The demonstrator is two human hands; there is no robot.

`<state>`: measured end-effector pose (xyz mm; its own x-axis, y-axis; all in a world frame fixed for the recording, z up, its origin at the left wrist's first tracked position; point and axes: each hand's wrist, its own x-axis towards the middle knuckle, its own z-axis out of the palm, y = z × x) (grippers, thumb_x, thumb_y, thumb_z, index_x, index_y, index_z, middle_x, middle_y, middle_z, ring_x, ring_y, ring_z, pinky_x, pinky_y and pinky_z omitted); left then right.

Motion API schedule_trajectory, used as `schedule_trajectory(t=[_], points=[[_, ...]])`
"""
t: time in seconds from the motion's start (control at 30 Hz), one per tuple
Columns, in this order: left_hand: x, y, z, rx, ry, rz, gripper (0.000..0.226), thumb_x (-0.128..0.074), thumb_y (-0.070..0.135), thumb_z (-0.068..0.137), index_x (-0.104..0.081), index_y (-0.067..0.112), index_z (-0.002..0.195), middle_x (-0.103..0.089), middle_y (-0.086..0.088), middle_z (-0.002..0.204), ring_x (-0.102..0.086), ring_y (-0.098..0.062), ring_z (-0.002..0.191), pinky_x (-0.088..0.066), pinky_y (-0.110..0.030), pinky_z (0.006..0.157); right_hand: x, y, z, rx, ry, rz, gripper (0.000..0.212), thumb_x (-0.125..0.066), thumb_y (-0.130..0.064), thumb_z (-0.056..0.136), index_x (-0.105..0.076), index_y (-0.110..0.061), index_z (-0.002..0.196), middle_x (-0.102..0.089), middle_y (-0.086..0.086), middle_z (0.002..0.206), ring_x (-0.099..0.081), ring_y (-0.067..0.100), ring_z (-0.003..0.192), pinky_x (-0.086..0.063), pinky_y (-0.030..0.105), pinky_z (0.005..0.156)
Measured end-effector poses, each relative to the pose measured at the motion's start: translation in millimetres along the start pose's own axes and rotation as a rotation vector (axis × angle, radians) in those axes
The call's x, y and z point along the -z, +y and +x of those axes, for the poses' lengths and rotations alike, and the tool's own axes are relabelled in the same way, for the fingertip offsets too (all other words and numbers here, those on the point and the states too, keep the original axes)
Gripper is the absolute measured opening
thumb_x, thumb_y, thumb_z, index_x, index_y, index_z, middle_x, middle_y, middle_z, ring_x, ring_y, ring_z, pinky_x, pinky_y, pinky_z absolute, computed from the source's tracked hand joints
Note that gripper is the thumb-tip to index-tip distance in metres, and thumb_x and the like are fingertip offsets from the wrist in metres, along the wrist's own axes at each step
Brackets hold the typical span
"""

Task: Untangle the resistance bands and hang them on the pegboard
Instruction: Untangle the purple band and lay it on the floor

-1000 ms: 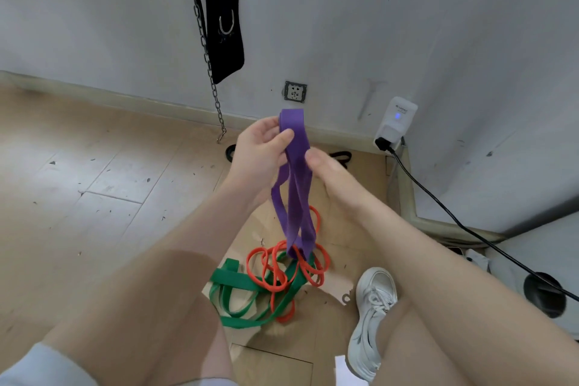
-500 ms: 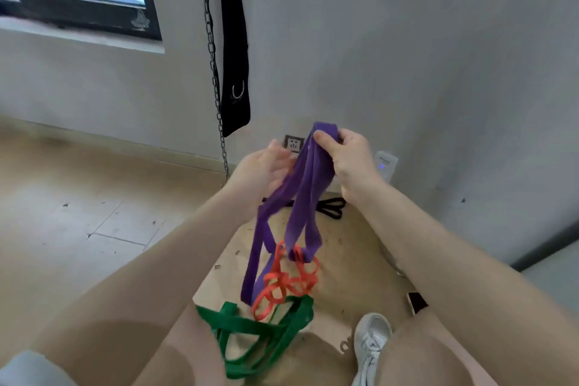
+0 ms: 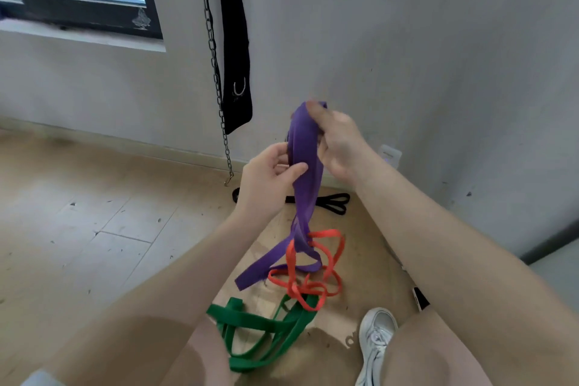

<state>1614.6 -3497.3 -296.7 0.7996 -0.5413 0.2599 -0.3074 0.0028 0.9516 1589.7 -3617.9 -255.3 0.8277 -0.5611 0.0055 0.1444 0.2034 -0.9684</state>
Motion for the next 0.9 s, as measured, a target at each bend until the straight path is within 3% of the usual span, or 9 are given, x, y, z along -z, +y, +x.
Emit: schedule_trajectory(t=[0.13,0.2,0.27,0.33,0.43,0.53,0.63,0.77,0.9], points=[[-7.3,4.9,10.0,0.125,0.011,-0.186,0.019,-0.059,0.002,0.088,-0.063,0.005,0.106,-0.07,-0.004,0.084,-0.067,-0.009,0.069,-0.057,-0.025,0.068,32.1,54.8,-28.6,-0.116,-0.186,-0.309,0.036,-0.056,-0.053,0.083,-0.066,-0.02,0.094,-0.072,0.0,0.091,-0.068,0.013,0.089,-0.053,0.029,0.085],[-8.0,-3.5,12.6,0.241,0.04,-0.239,0.015,-0.059,0.005,0.088,-0.065,0.004,0.103,-0.071,-0.002,0.081,-0.068,-0.01,0.068,-0.057,-0.025,0.067,48.4,75.5,-45.3,-0.121,-0.264,-0.433,0.02,-0.057,-0.035,0.09,-0.062,-0.022,0.104,-0.069,-0.007,0.096,-0.066,-0.001,0.085,-0.051,0.017,0.078],[-9.2,-11.9,12.6,0.289,0.046,-0.225,0.011,-0.06,0.009,0.088,-0.065,0.011,0.098,-0.072,-0.001,0.085,-0.07,-0.014,0.078,-0.058,-0.029,0.075,58.5,86.0,-53.6,-0.095,-0.309,-0.552,0.029,-0.061,-0.02,0.089,-0.055,-0.021,0.118,-0.064,-0.014,0.1,-0.062,-0.009,0.083,-0.047,0.01,0.071],[-12.0,-16.8,12.9,0.29,0.045,-0.193,0.01,-0.061,0.011,0.089,-0.063,0.015,0.097,-0.072,-0.001,0.089,-0.07,-0.014,0.081,-0.057,-0.026,0.074,61.1,92.1,-54.3,-0.04,-0.307,-0.719,0.037,-0.064,-0.024,0.087,-0.051,-0.024,0.121,-0.061,-0.018,0.093,-0.058,-0.012,0.076,-0.043,0.006,0.066],[-13.9,-24.9,13.3,0.321,0.081,-0.239,0.006,-0.059,0.01,0.09,-0.063,0.015,0.09,-0.069,0.004,0.075,-0.066,-0.001,0.06,-0.053,-0.015,0.06,57.2,97.3,-50.0,0.03,-0.247,-0.856,0.022,-0.062,-0.025,0.088,-0.052,-0.024,0.107,-0.058,-0.014,0.079,-0.053,-0.008,0.063,-0.04,0.009,0.058],[-14.1,-44.4,10.9,0.466,0.112,-0.337,0.008,-0.058,0.012,0.091,-0.063,0.01,0.086,-0.063,0.005,0.062,-0.059,-0.002,0.052,-0.052,-0.017,0.061,57.3,105.3,-46.1,-0.021,-0.168,-0.692,0.028,-0.063,-0.022,0.087,-0.05,-0.02,0.111,-0.067,-0.001,0.098,-0.064,0.012,0.088,-0.05,0.026,0.08],[-10.3,-65.5,13.1,0.595,0.211,-0.375,0.014,-0.061,0.014,0.089,-0.064,0.004,0.098,-0.062,0.0,0.066,-0.058,-0.009,0.061,-0.051,-0.022,0.07,53.6,110.5,-39.2,-0.17,-0.193,-0.48,0.018,-0.062,-0.021,0.088,-0.053,-0.026,0.103,-0.067,0.006,0.101,-0.066,0.025,0.089,-0.054,0.044,0.084],[-6.2,-77.3,18.6,0.568,0.228,-0.357,0.035,-0.061,0.013,0.089,-0.056,0.0,0.121,-0.063,-0.001,0.077,-0.057,-0.008,0.065,-0.051,-0.02,0.069,52.7,115.9,-32.6,-0.228,-0.262,-0.413,0.019,-0.054,-0.01,0.092,-0.058,-0.012,0.11,-0.064,0.008,0.094,-0.064,0.019,0.08,-0.054,0.034,0.076],[-7.5,-81.7,17.5,0.667,0.228,-0.461,0.016,-0.058,0.016,0.091,-0.057,0.007,0.104,-0.066,-0.004,0.089,-0.063,-0.01,0.079,-0.052,-0.021,0.077,51.9,123.2,-24.9,-0.268,-0.266,-0.266,0.015,-0.05,-0.007,0.094,-0.061,-0.012,0.103,-0.066,0.007,0.085,-0.067,0.014,0.073,-0.057,0.029,0.069]])
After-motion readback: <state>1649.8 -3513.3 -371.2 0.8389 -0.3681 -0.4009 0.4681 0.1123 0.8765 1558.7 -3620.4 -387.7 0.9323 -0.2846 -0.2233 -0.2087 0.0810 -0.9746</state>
